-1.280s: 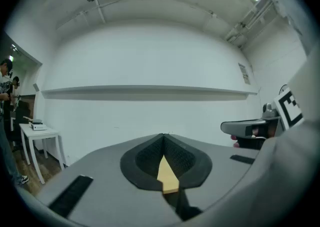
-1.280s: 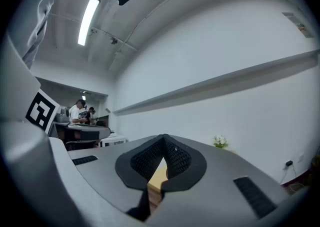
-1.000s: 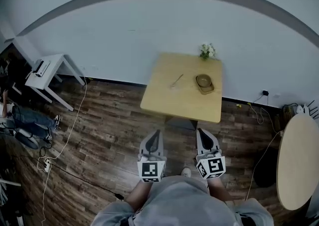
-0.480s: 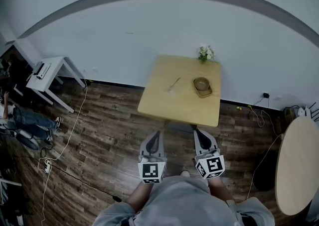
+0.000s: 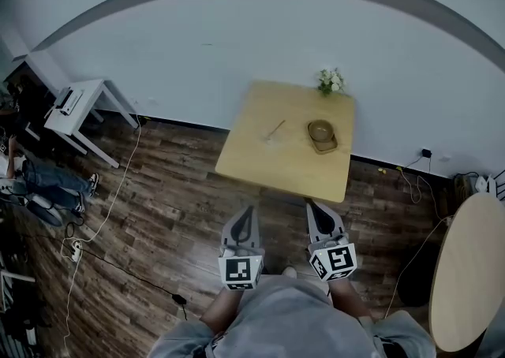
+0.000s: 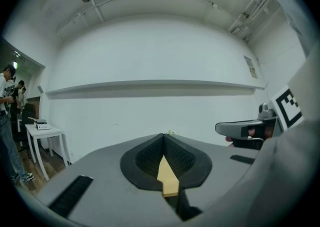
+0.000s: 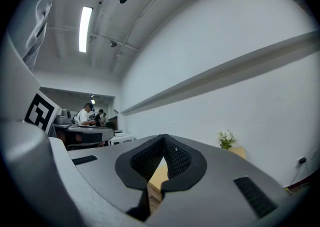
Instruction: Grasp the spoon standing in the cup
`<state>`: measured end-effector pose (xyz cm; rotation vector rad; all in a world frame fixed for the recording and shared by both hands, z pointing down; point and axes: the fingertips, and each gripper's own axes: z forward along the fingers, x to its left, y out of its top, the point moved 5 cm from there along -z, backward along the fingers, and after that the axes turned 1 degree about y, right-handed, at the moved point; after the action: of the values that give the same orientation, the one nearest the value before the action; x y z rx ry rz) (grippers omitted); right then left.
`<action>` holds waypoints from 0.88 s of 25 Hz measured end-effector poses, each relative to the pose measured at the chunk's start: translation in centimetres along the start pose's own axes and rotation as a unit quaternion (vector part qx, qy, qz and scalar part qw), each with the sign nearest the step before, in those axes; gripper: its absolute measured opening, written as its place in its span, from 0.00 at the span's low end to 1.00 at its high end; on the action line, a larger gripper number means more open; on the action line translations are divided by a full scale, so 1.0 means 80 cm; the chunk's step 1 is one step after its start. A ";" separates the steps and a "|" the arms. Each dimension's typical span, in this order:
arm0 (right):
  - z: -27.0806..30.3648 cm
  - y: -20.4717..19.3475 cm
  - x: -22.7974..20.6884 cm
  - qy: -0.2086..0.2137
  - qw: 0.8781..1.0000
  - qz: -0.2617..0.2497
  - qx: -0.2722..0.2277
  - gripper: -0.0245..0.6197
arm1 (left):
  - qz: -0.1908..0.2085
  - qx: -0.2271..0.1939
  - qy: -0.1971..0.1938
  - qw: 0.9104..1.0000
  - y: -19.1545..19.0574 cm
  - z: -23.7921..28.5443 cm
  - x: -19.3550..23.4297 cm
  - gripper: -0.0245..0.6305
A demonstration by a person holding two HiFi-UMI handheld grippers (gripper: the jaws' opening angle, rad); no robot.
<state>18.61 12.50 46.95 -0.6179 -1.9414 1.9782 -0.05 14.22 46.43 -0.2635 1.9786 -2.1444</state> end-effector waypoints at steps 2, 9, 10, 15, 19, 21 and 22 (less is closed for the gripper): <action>0.002 -0.003 -0.004 0.000 1.000 0.004 0.004 0.04 | 0.000 0.006 -0.004 1.000 -0.003 0.002 -0.004 0.04; 0.028 -0.013 -0.012 -0.005 1.000 0.004 0.014 0.04 | -0.006 0.018 -0.010 1.000 -0.018 0.025 0.014 0.04; 0.035 -0.012 -0.013 -0.008 1.000 0.004 0.013 0.04 | -0.006 0.013 -0.013 1.000 -0.014 0.032 0.017 0.04; 0.076 -0.009 -0.020 -0.024 1.000 -0.004 0.010 0.04 | -0.007 -0.002 -0.036 0.999 -0.002 0.071 0.041 0.04; 0.112 -0.009 -0.026 -0.035 0.999 -0.008 0.015 0.04 | -0.010 -0.013 -0.047 0.999 0.003 0.104 0.068 0.04; 0.132 -0.008 -0.029 -0.043 0.999 -0.010 0.017 0.04 | -0.013 -0.020 -0.049 0.999 0.006 0.122 0.085 0.04; 0.142 -0.007 -0.031 -0.048 0.999 -0.009 0.016 0.04 | -0.015 -0.021 -0.051 0.998 0.007 0.131 0.093 0.04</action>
<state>15.00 1.43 47.70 -0.5046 -1.9576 2.0585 -4.33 2.07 46.63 -0.4022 1.9769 -2.0648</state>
